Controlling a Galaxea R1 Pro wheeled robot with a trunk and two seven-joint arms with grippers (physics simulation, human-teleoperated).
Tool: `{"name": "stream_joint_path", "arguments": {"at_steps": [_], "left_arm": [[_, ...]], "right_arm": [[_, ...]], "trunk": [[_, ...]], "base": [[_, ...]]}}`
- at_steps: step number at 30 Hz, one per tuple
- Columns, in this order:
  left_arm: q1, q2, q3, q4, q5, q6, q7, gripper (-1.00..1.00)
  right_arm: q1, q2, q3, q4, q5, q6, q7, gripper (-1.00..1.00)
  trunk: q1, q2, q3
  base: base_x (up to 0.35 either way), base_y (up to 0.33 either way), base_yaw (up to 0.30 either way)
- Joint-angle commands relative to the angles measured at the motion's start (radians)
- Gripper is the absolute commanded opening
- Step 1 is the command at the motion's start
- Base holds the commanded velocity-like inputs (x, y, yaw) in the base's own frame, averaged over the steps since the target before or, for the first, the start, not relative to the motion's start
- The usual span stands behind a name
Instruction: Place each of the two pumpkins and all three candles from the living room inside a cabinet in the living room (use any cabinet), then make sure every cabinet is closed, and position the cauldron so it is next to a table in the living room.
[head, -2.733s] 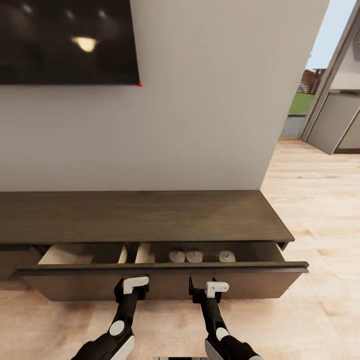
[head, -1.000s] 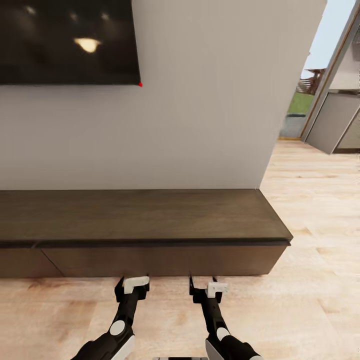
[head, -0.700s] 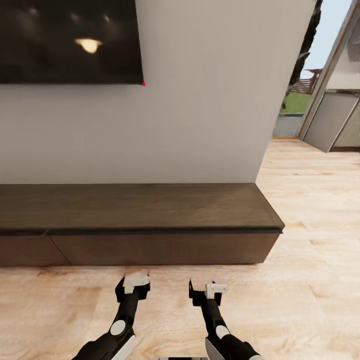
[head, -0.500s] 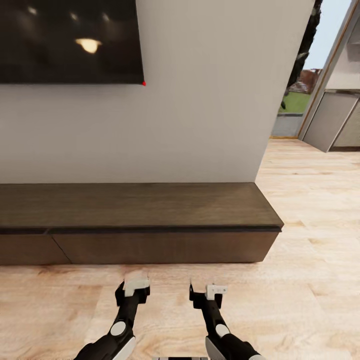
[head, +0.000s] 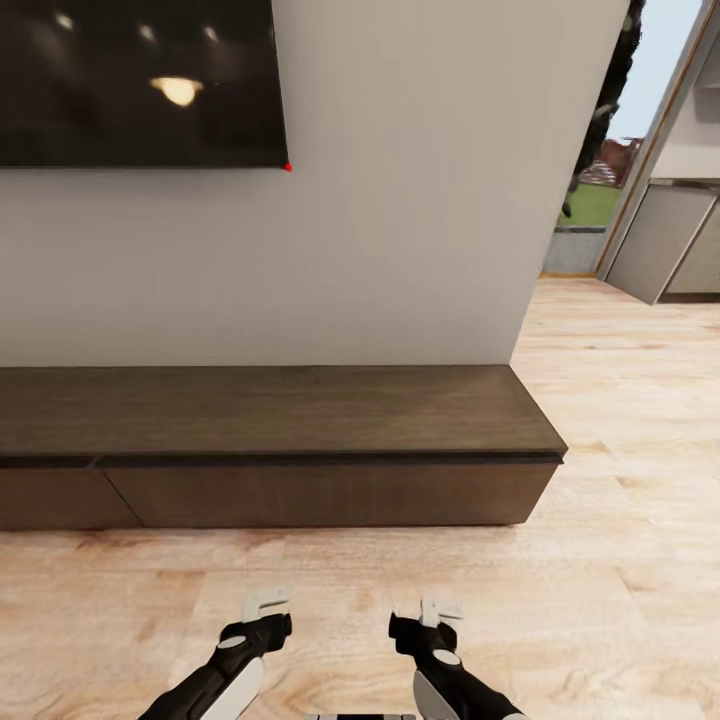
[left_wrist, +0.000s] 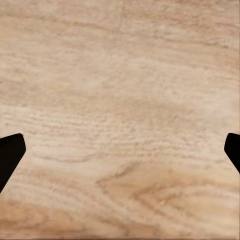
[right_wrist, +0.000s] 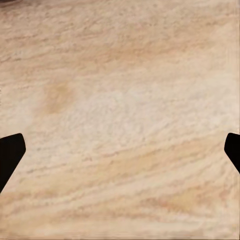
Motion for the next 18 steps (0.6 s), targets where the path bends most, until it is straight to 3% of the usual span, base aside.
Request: {"name": "stream_joint_path", "arguments": {"at_steps": [1, 10, 18], "left_arm": [[-0.001, 0.001, -0.006, 0.004, 0.007, 0.004, 0.008, 1.0], [-0.001, -0.002, 0.006, 0.039, 0.01, 0.011, 0.008, 1.0], [-0.001, -0.008, 0.005, 0.042, 0.011, 0.011, 0.005, 1.0]], "right_arm": [[-0.001, 0.0, 0.009, 0.0, -0.016, -0.003, -0.004, 1.0], [-0.001, 0.0, 0.012, -0.001, -0.021, -0.006, 0.006, 1.0], [-0.001, 0.001, 0.013, 0.009, -0.02, -0.001, 0.026, 1.0]], "trunk": [[-0.001, 0.0, 0.003], [-0.005, 0.002, 0.038], [-0.035, 0.058, 0.063]], "base": [[0.0, 0.0, 0.0], [0.0, 0.0, 0.0], [0.0, 0.0, 0.0]]}}
